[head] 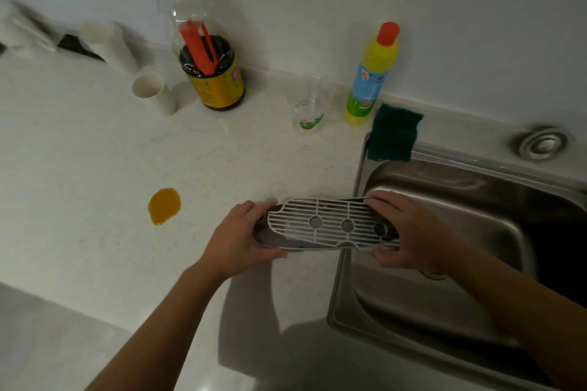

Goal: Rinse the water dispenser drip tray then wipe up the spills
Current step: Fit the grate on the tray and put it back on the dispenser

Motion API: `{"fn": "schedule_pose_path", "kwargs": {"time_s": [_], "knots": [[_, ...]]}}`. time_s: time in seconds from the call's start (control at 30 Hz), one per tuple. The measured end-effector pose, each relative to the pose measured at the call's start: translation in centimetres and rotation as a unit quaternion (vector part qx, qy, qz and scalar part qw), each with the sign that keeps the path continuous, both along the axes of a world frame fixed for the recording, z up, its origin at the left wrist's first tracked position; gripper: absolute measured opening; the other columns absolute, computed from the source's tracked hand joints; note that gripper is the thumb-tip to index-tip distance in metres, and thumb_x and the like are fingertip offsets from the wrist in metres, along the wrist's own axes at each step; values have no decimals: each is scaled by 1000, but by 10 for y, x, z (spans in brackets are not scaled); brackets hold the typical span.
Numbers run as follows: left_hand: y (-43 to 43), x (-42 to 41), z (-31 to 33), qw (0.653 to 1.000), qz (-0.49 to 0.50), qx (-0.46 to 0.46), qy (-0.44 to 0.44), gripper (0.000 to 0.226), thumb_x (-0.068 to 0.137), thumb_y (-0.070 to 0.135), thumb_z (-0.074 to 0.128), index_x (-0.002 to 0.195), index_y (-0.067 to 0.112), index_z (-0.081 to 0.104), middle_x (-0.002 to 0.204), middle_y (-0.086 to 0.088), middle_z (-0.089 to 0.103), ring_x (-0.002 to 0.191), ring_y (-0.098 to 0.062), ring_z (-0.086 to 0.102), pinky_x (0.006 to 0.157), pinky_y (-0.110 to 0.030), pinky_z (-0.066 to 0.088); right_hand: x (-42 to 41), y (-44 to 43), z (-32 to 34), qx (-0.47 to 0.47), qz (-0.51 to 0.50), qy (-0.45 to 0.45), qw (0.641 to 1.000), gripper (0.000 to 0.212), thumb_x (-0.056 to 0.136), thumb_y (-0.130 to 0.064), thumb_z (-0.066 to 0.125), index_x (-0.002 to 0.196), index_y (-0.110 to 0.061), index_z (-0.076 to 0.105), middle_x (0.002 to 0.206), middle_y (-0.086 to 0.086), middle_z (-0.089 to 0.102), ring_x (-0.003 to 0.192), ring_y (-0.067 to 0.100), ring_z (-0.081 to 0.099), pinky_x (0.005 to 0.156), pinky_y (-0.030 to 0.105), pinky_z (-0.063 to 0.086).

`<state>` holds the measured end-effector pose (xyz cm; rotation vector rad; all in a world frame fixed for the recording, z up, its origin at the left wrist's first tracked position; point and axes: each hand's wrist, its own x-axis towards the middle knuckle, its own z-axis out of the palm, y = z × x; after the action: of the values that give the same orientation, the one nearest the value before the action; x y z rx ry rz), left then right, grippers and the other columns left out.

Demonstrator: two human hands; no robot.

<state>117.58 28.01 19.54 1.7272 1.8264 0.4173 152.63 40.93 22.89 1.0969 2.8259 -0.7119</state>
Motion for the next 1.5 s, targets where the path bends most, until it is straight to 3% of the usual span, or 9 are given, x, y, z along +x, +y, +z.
{"fn": "schedule_pose_path", "kwargs": {"time_s": [0.17,0.43,0.7,0.9,1.17,1.3,1.37,1.4,1.5], "knots": [[-8,-2,-2,999,22,16,-29,99,67,63,82,152,32,44,117,16,58,105,-6,55,90,-26,52,-15,4,-6,11,35,-3,999,100,76,-65,69,158,-17,37,167,6,32,151,26,34,115,49,45],[-4,-5,-5,997,33,26,-60,98,65,49,92,150,32,48,118,10,61,105,-10,58,91,-35,55,-32,24,11,16,83,6,996,96,74,-57,76,151,-8,47,153,11,52,137,24,50,113,42,47],[-2,-9,-7,996,13,56,-63,94,66,61,84,148,29,50,118,8,64,102,-10,61,86,-35,56,-48,30,13,41,133,-26,990,100,78,-60,68,156,-5,40,158,15,47,146,28,44,117,46,43],[-2,-10,-8,997,17,51,-58,94,64,67,78,147,34,48,112,13,60,101,-5,57,85,-30,53,-48,37,3,27,132,7,991,95,77,-58,71,154,-12,40,150,9,55,135,22,54,110,42,50],[-6,-8,-11,998,18,61,-12,101,73,56,87,158,27,40,123,5,62,105,-11,57,92,-37,55,-41,41,-6,36,136,-24,990,98,87,-64,60,163,-15,24,163,8,41,146,22,42,116,44,45],[-10,-6,-5,999,32,13,-39,99,79,75,66,162,32,33,126,9,56,110,-9,54,94,-28,48,-40,37,-5,46,150,-48,987,100,90,-68,54,165,-17,12,170,7,27,155,21,28,124,45,33],[-11,-3,0,995,73,-2,-71,82,90,75,48,160,34,37,121,11,56,109,-5,54,93,-27,46,-36,35,-2,21,117,-47,992,101,91,-72,50,166,-21,7,173,5,20,158,20,21,126,47,26],[-12,-1,2,990,108,10,-88,73,95,70,41,157,32,42,117,11,59,108,-4,56,92,-27,46,-33,33,-1,4,68,-24,997,96,93,-70,50,166,-23,9,172,4,23,155,20,25,124,47,30],[-18,3,4,966,222,58,-116,47,106,50,42,141,26,63,113,11,66,107,3,58,92,-28,48,-19,25,-3,-40,-176,103,978,68,98,-46,61,157,-22,35,152,3,50,127,12,49,103,31,44]]}}
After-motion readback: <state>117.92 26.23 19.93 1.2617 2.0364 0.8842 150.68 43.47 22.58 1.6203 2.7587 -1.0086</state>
